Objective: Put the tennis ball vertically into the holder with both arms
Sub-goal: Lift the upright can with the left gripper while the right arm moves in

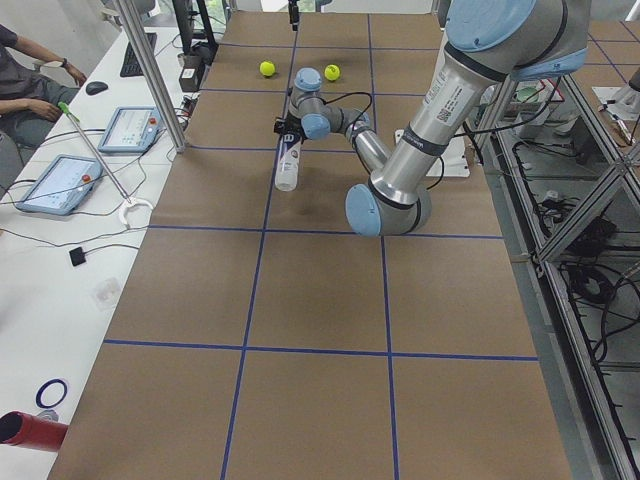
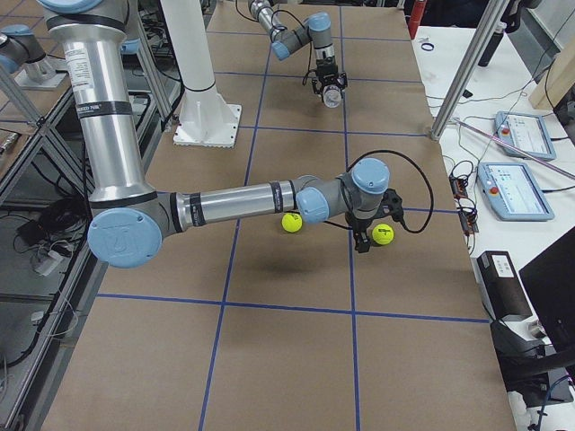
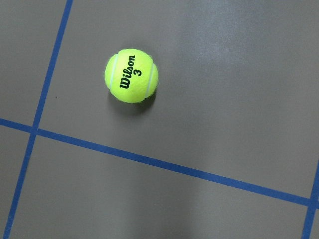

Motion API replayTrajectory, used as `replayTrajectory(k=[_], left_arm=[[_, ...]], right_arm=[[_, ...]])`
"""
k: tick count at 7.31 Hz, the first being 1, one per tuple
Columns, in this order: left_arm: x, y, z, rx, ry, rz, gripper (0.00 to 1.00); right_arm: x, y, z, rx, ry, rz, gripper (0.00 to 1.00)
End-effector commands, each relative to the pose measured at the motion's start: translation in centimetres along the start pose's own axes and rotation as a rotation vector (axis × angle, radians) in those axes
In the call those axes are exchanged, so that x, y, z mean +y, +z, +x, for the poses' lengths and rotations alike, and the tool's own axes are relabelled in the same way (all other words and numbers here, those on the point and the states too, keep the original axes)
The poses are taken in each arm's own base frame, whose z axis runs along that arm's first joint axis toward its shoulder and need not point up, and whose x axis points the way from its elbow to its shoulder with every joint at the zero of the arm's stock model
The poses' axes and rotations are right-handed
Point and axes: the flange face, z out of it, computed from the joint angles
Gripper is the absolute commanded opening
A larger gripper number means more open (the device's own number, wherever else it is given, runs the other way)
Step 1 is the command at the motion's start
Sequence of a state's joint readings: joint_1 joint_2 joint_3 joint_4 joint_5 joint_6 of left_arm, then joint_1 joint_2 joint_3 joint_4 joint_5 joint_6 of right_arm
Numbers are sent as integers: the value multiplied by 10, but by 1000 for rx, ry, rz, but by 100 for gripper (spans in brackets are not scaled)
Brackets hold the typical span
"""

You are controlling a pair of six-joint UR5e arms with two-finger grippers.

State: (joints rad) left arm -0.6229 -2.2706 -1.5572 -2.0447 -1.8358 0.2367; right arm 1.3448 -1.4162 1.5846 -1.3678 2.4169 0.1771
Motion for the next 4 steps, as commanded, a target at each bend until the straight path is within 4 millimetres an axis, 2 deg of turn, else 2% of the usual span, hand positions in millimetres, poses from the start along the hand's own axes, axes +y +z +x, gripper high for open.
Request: replayTrajectory(k=[1,2,4], left_arm=[[-19,-36,-7,-81,-193,308,83],[-16,-40,-5,-111,-297,498,83],[18,-19,-7,-162,-439,792,83]], right_arm=[[-4,13,-22,-9,-47,4,99],[-4,13,-24,-14,-28,4,99],[-6,14,-46,-28,1,5,99]])
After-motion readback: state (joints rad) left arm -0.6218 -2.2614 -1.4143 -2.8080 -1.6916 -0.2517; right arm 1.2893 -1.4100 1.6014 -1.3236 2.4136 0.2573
